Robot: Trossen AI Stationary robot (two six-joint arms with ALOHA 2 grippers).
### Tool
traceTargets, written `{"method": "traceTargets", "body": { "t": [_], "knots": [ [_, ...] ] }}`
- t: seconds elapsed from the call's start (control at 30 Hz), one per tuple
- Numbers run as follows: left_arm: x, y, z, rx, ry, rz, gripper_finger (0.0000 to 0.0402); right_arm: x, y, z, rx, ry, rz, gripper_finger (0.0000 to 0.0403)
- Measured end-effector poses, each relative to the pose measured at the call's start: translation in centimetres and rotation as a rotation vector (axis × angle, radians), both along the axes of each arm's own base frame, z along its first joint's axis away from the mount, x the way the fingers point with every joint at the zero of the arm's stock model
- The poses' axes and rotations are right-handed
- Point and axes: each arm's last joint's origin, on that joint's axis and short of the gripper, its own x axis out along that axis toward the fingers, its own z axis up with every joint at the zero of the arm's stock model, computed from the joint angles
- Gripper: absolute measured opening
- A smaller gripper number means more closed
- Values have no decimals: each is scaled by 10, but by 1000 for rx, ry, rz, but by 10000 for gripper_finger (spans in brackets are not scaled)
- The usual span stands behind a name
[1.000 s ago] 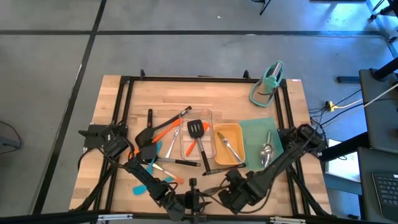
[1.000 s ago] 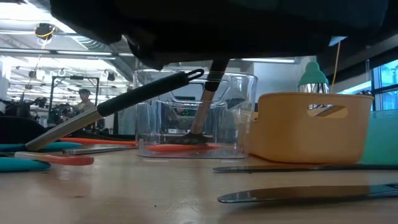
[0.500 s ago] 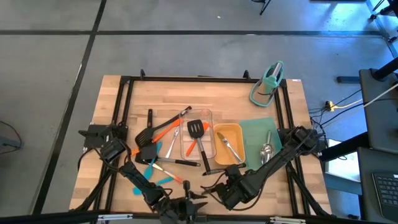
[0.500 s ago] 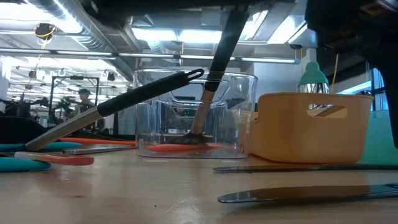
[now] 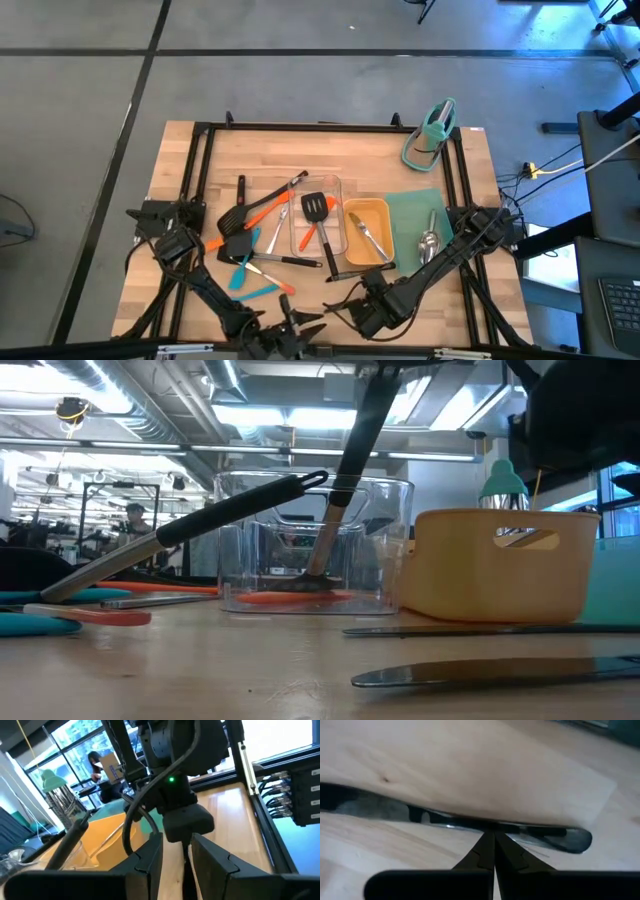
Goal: Pick & Place Kitchen Items
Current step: Adjust the black table knife
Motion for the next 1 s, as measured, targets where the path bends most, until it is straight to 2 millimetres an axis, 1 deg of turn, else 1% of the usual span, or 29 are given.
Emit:
{"method": "traceTargets", "body": {
  "t": [0.2,0.43,0.6,0.77,0.83,1.0],
  "knots": [
    [0,0,0,2,1,1,97,-2,6,0,46,7,17,0],
    [0,0,0,2,1,1,97,2,3,7,-75,-100,14,0],
    [0,0,0,2,1,2,97,1,-3,7,-121,-70,11,0],
    [0,0,0,1,0,2,97,1,-3,7,-112,-64,6,0],
    [0,0,0,1,0,2,97,0,-3,5,-109,-48,5,0],
    [0,0,0,1,0,2,97,1,0,-8,-85,2,4,0]
  ]
}}
